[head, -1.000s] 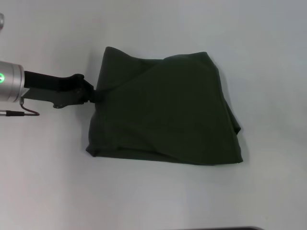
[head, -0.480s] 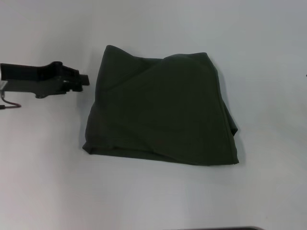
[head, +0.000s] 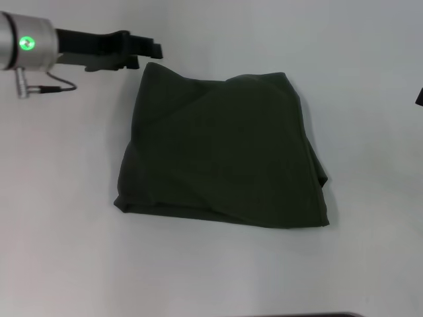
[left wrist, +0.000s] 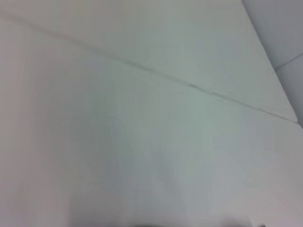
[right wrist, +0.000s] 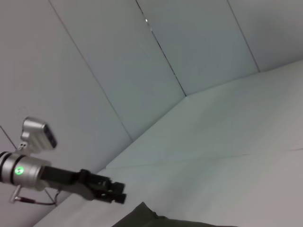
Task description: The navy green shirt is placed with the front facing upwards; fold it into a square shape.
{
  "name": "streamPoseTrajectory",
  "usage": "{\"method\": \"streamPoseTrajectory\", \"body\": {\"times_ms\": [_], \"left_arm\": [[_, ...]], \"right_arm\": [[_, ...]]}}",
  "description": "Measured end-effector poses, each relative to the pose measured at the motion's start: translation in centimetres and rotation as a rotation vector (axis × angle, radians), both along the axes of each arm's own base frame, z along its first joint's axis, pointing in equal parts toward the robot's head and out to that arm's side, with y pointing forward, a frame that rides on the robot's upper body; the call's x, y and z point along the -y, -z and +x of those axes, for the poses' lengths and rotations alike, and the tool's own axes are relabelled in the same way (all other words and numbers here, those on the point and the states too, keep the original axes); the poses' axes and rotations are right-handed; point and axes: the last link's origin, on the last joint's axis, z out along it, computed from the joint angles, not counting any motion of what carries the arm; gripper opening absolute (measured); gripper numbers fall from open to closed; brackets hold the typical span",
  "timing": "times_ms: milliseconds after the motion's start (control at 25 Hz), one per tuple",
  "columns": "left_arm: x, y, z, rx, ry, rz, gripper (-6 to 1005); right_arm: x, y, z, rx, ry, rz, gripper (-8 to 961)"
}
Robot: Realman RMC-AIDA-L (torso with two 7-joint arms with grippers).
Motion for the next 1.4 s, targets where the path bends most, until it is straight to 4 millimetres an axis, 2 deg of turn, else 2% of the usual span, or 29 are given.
{"method": "streamPoseTrajectory", "body": {"times_ms": [40, 120, 200, 320, 760, 1400], "left_arm": [[-0.3, 0.5, 0.4, -0.015, 0.014, 0.006, 607], [-0.5, 0.8, 0.7, -0.027, 0.025, 0.008, 604], [-0.9, 2.1, 1.3, -0.069, 0.046, 0.003, 601], [-1.2, 2.4, 1.3, -0.093, 0.052, 0.015, 603], [-1.5, 2.3, 0.5, -0.165, 0.055, 0.026, 609], [-0.9, 3.6, 1.3, -0.151, 0.070, -0.008, 606]], "right_arm": [[0.0, 0.0, 0.0, 0.001, -0.002, -0.001, 766], [-0.1, 0.0, 0.0, 0.002, -0.003, -0.003, 766], [-0.1, 0.0, 0.0, 0.002, -0.003, -0.002, 765], [-0.1, 0.0, 0.0, 0.003, -0.003, -0.001, 765], [-0.1, 0.1, 0.0, 0.001, -0.002, -0.003, 765], [0.3, 0.2, 0.2, -0.006, 0.008, -0.007, 766]]}}
